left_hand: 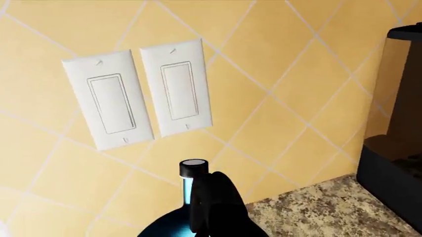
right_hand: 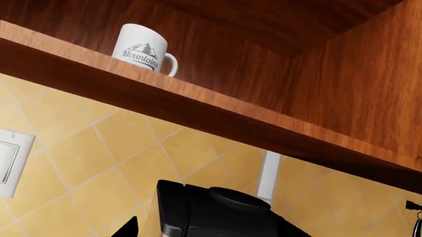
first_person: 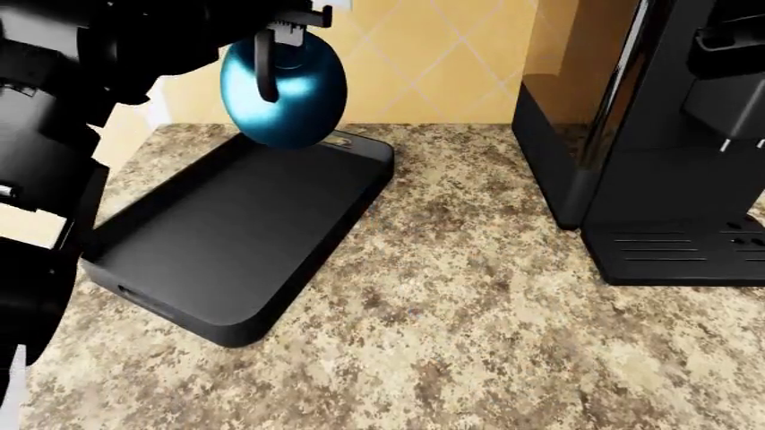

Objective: Pick the kettle from the counter and place it on the tray. Then pick the mug from the cabinet and place it on the tray. Then close the cabinet doors.

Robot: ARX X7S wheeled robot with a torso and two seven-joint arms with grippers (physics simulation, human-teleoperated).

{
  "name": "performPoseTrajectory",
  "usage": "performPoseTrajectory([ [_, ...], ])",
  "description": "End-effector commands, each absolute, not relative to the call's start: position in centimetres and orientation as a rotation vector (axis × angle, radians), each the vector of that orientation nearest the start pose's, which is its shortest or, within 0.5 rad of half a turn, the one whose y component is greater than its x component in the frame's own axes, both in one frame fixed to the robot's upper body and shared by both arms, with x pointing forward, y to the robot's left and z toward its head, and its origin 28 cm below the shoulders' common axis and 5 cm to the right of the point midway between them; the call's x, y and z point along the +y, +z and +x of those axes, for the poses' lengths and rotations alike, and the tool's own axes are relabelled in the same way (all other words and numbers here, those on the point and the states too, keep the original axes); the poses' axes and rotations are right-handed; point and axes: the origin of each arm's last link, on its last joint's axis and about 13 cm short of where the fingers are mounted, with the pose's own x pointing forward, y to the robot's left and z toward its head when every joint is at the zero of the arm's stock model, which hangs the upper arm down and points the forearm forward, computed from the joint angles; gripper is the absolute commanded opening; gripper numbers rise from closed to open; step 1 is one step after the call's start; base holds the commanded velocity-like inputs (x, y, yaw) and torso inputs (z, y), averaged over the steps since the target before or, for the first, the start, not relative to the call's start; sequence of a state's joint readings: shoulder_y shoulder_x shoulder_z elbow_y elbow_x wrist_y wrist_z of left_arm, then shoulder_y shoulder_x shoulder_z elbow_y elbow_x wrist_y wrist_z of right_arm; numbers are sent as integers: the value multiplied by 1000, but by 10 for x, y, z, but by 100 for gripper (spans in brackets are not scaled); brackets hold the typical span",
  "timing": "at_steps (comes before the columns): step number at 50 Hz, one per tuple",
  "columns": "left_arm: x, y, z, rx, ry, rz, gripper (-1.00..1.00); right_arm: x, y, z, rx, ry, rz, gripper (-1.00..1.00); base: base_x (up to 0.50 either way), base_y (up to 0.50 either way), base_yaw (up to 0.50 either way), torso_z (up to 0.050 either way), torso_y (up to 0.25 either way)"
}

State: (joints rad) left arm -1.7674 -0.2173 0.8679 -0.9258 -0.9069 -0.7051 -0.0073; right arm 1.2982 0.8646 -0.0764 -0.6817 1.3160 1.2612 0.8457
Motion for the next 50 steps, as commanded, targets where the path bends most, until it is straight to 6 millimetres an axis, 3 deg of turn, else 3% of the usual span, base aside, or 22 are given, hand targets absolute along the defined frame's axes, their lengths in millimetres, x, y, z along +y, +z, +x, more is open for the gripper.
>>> performPoseTrajectory([
  [1, 208, 388, 408, 116, -99, 138, -100, -173, 353, 196, -446, -201, -316, 100, 0, 0, 0, 0, 0],
  [18, 211, 388, 404, 126, -95, 109, -100, -174, 354, 198, -447, -201, -313, 100, 0, 0, 0, 1, 1],
  [26, 213, 400, 395, 107, -99, 93, -100, -173, 353, 199, -449, -197, -309, 100, 0, 0, 0, 0, 1],
  [50, 206, 361, 408, 154, -127, 83, -100, -177, 346, 195, -440, -208, -299, 100, 0, 0, 0, 0, 1],
])
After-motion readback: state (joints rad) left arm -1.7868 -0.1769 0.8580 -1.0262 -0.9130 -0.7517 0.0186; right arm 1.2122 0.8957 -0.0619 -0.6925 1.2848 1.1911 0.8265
